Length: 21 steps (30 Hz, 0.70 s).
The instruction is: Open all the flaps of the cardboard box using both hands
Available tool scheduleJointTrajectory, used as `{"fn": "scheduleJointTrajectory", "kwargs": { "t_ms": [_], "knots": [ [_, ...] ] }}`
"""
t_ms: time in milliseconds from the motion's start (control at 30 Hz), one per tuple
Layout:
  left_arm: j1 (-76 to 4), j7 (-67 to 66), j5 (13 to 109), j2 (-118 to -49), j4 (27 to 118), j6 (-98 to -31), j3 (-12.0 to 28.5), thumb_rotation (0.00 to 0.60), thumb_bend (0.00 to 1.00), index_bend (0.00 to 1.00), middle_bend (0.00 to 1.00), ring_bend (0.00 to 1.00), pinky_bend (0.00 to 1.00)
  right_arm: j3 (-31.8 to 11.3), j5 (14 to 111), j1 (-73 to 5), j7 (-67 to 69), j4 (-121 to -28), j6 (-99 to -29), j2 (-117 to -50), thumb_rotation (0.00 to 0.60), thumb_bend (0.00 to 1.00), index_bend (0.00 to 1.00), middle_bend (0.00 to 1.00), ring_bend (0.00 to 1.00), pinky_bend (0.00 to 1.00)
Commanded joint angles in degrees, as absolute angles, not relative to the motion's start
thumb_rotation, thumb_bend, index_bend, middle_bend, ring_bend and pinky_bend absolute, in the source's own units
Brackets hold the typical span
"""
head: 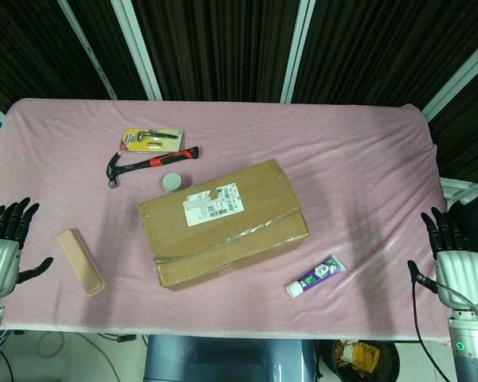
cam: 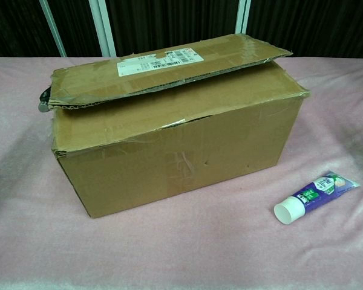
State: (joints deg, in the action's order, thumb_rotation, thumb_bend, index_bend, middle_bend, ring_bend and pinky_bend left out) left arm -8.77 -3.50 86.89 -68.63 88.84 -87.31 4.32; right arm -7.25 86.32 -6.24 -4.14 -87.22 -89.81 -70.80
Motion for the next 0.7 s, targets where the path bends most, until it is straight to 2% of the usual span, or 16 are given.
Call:
{"fn": "scheduleJointTrajectory", "kwargs": {
  "t_ms": [33,233,300,533,700],
  "knots": [
    [-8.78,-3.43,86.97,-68.62,88.8,-87.27,4.3,0.6,0.13,0.0,0.0,0.0,0.0,-7.26,86.37,-6.25,-4.16,-87.19,-89.82,-70.82,0.6,0.32,0.0,0.0,0.0,0.22],
    [-8.98,-3.35,87.67,-68.39,88.82,-87.04,4.05,0.6,0.13,0.0,0.0,0.0,0.0,-7.34,86.25,-6.24,-4.1,-87.2,-89.78,-70.83,0.6,0.32,0.0,0.0,0.0,0.22],
    [-9.43,-3.41,89.12,-67.99,88.76,-87.02,3.77,0.6,0.16,0.0,0.0,0.0,0.0,-7.39,86.17,-6.22,-4.01,-87.25,-89.78,-70.8,0.6,0.32,0.0,0.0,0.0,0.22],
    [-16.82,-5.9,100.67,-61.54,90.46,-81.38,2.32,0.6,0.5,0.01,0.0,0.0,0.01,-7.71,85.49,-6.27,-3.26,-87.28,-89.39,-70.76,0.6,0.32,0.0,0.0,0.0,0.22],
    [-24.54,-10.14,107.43,-56.26,96.83,-75.21,4.1,0.6,0.63,0.03,0.03,0.0,0.05,-8.11,84.74,-6.49,-2.66,-86.72,-88.83,-70.9,0.6,0.33,0.0,0.0,0.0,0.22]
  ]
}}
